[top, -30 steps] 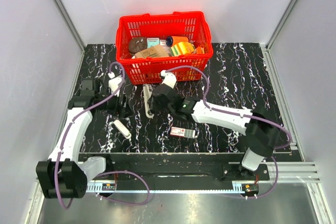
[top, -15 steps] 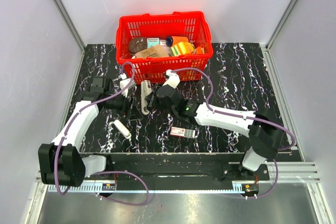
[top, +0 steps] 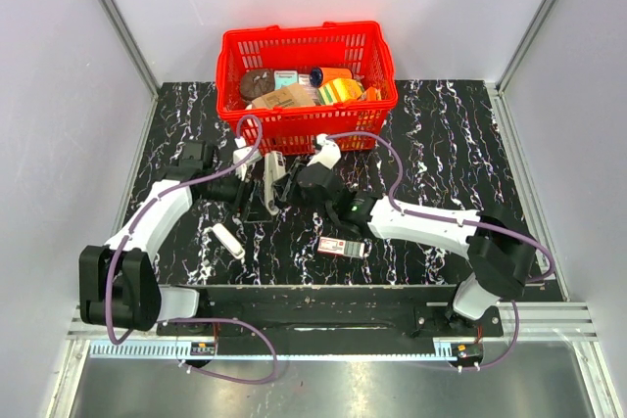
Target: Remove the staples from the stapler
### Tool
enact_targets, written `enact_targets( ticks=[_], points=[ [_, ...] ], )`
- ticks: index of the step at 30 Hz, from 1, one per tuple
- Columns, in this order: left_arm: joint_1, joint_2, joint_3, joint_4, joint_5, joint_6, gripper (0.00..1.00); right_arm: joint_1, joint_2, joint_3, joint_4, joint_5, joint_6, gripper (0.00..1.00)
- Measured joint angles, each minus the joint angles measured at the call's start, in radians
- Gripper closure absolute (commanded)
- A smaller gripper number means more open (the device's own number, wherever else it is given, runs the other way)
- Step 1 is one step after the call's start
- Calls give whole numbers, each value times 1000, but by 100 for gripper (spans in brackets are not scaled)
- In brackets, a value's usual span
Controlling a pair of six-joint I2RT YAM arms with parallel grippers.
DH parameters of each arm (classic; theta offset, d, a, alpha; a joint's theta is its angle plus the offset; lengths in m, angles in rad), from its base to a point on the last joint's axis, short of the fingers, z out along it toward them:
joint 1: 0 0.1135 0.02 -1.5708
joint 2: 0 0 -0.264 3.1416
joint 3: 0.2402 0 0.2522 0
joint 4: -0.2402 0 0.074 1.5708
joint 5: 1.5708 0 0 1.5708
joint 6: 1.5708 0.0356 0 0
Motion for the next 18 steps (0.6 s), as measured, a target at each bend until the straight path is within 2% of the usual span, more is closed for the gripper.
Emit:
enact_targets(
  ticks=[6,12,18],
  points=[
    [-21,14,0,68,0,-26,36,5,-5,-15,34,-3,21,100],
    [-31,14,-7,100,-4,-48,59,7,-5,-30,51,15,25,100],
    [-31,14,-16,108,-40,-39,66,6,-34,-54,60,20,27,100]
  ],
)
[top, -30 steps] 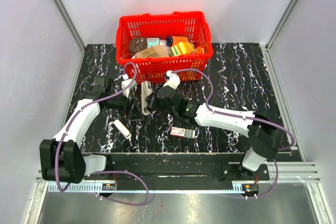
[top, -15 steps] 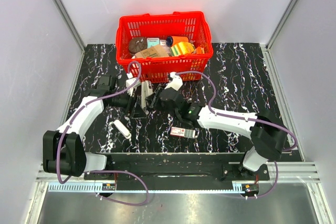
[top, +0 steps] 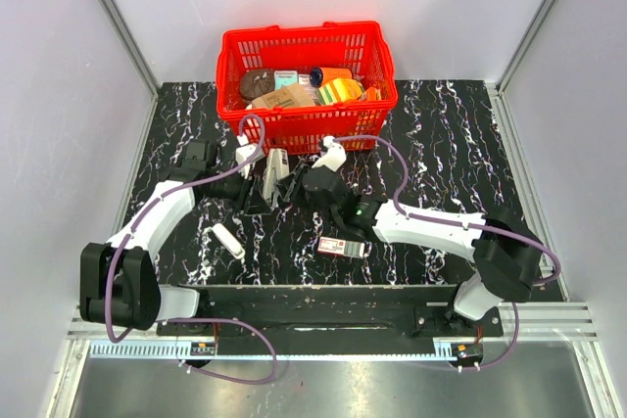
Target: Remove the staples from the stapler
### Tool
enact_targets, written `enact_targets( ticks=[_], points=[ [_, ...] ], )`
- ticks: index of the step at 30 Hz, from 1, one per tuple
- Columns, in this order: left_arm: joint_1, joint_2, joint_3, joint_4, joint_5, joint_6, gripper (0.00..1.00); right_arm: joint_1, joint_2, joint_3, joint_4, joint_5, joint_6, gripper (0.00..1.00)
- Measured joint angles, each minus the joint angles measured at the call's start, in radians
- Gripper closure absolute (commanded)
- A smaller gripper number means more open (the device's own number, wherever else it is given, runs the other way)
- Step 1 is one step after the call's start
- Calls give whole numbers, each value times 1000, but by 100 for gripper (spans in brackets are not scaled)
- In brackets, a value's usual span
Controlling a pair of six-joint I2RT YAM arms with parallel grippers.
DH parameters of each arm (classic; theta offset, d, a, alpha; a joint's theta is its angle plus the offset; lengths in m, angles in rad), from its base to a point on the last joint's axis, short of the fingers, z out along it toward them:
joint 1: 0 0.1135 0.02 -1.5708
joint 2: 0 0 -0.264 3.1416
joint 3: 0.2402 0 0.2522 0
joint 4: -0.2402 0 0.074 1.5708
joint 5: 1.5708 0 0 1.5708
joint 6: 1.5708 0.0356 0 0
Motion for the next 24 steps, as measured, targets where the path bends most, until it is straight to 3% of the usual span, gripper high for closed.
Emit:
enact_targets(
  ticks=[6,16,24],
  points=[
    [0,0,0,19,-25,-2,77,-1,-8,-8,8,-1,-5,100],
    [-5,-19,-33,111,-245,101,83,-8,-134,-142,45,-111,-97,100],
    [-100,-41,-79,222,-394,225,85,-48,-243,-242,24,-220,-182,100]
  ],
)
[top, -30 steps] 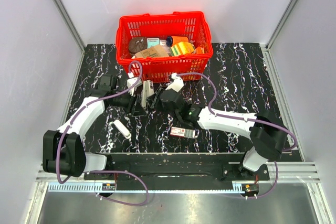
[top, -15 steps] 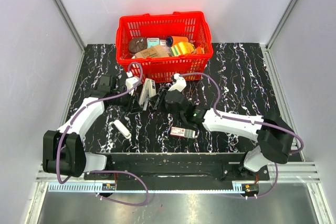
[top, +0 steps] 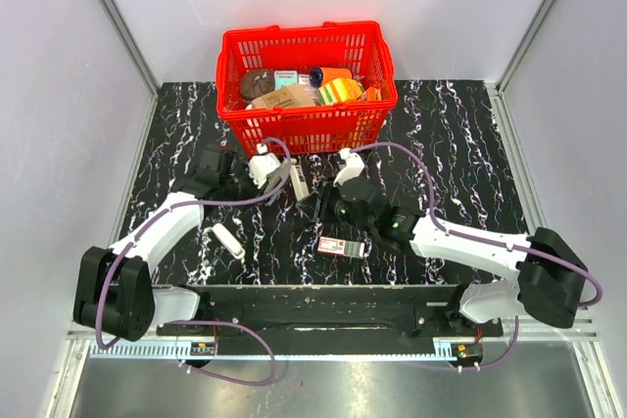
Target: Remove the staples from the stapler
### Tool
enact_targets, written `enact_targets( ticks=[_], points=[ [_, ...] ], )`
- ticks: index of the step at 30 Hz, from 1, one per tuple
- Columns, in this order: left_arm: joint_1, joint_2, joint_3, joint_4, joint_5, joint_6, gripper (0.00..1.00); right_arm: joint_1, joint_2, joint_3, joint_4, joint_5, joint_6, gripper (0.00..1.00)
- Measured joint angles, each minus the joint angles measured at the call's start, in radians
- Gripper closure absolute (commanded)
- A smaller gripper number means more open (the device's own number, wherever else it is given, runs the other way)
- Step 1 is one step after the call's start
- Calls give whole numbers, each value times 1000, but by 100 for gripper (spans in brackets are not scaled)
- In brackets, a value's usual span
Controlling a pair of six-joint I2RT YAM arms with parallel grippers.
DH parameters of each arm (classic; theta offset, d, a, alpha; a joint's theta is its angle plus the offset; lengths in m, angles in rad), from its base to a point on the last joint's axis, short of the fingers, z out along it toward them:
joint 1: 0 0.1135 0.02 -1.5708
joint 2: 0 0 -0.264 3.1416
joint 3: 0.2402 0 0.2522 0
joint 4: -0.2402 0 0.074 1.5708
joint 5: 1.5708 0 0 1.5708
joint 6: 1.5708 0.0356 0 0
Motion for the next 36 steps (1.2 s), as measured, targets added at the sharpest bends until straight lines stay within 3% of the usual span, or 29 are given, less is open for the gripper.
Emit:
enact_targets(
  ticks=[8,28,36],
  points=[
    [-121,-8,-78,162,-201,105,90,-61,-73,-27,-106,-116,-101,100],
    [-277,1,-280,537,-565,385,95,-122,-77,-46,-232,-257,-236,100],
    [-359,41,-420,835,-687,534,98,-136,-78,-51,-324,-275,-301,100]
  ],
)
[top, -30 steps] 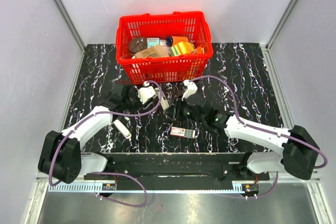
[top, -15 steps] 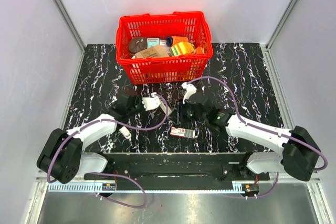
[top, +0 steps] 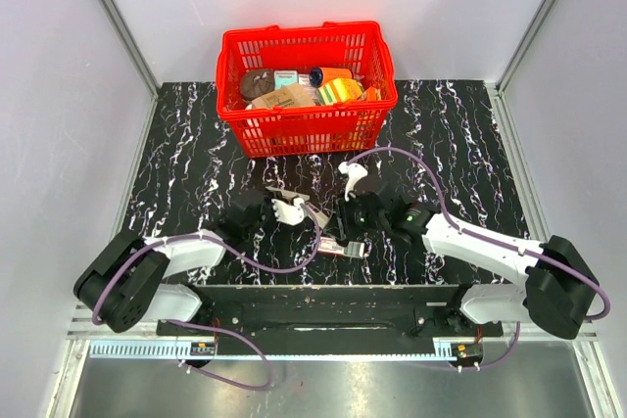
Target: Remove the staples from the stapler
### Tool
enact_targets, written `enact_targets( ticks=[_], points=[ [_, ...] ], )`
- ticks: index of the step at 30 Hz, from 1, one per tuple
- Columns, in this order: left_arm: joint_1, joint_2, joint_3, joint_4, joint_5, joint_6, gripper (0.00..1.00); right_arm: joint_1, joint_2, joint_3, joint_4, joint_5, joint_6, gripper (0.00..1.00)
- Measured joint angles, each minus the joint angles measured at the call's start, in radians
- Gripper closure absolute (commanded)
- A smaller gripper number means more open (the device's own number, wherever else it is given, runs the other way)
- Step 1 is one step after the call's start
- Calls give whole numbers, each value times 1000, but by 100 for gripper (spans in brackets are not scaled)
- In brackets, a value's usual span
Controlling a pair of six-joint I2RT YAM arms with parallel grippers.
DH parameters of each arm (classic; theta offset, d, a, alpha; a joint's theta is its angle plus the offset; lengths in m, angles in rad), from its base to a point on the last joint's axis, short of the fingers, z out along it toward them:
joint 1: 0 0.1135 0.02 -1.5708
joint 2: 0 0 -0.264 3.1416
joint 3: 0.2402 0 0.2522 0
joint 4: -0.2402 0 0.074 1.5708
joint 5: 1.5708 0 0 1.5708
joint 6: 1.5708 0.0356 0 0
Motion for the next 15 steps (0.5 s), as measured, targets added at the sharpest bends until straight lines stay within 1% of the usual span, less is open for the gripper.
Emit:
enact_targets(
  ticks=[2,9,15],
  points=[
    [-18,19,-22,68,-21,40,98,-4,-3,-6,-13,-7,-14,100],
    [-64,37,-45,224,-85,147,99,-14,-28,-11,-43,-8,-40,100],
    [-113,85,-84,359,-142,260,99,-17,-29,-16,-81,-11,-62,100]
  ],
)
